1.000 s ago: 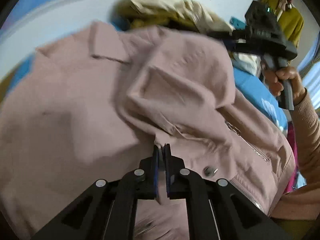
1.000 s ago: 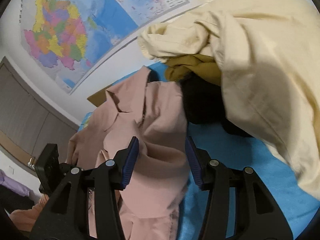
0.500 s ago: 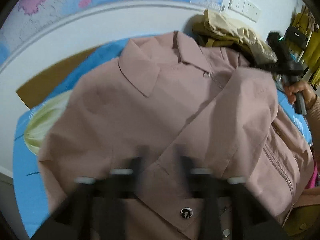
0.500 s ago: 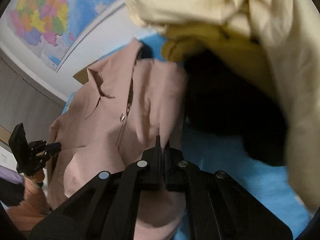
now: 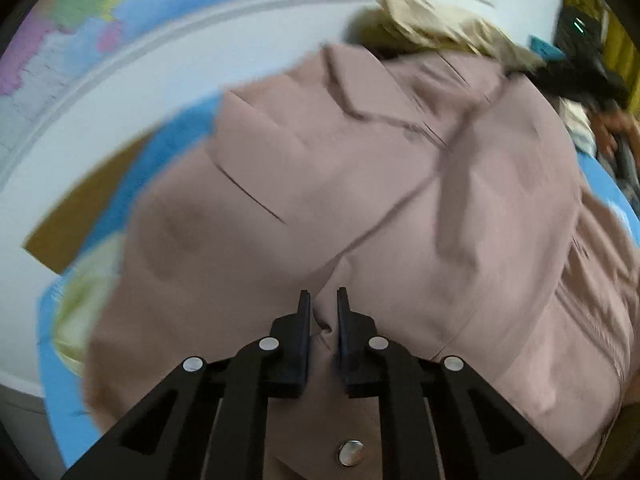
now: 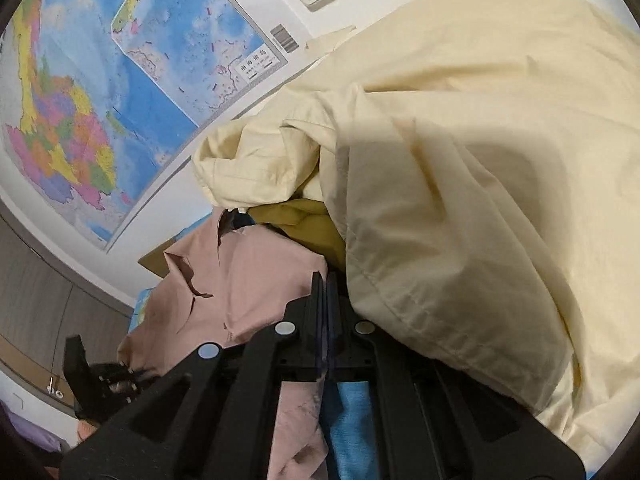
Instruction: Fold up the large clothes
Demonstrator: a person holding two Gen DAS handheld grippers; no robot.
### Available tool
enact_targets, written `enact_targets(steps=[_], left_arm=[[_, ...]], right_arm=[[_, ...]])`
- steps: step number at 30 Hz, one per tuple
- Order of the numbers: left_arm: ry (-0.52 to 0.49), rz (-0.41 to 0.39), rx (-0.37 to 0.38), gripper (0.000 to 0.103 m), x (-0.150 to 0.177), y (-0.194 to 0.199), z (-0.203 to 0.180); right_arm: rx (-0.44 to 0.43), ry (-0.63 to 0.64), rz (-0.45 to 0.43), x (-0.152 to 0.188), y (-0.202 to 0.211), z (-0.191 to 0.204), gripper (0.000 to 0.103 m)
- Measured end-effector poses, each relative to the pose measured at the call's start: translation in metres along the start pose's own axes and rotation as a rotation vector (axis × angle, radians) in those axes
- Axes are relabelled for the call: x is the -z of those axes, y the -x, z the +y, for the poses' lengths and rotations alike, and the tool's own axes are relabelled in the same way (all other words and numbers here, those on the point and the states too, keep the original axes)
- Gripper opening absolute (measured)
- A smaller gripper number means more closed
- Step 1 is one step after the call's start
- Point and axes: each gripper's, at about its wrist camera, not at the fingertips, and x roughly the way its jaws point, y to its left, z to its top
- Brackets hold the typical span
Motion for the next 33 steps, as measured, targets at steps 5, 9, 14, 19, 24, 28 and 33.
enact_targets(steps=[5,9,14,19,24,28,33], left_arm=[[0.118,-0.068,-0.047,0.013,-0.031,0.011,0.049],[0.134,-0.034,-0.010,0.047,-0.030,0.000,0.056],[0.124,-0.010,-0.040,0.052,-0.019,-0.014,0.052],[0.110,-0.005,-0.042,0.064,-0.013,-0.011,0.049],[0.083,0.040,-0.079,0.065,-0.007,-0.021,0.042],[0.122,-0.019,-0.117,0.065,0.004,0.005,0.052],[0.197,-0.189,-0.125,0.072,0.033,0.081,0.080]], right_arm=[[0.071,0.056,-0.006,0.004,-0.001,0.009,0.003],[0.142,0.121,-0.069,0.011,0.017,0.026,0.021],[0.046,0.313,-0.078,0.036,0.030,0.087,0.036],[-0.042,0.563,0.149,0.086,-0.036,0.158,0.053],[0.010,0.614,0.284,0.108,-0.101,0.164,0.050],[0.098,0.586,0.277,0.101,-0.119,0.149,0.046],[-0.041,0.553,0.282,0.103,-0.093,0.171,0.049]])
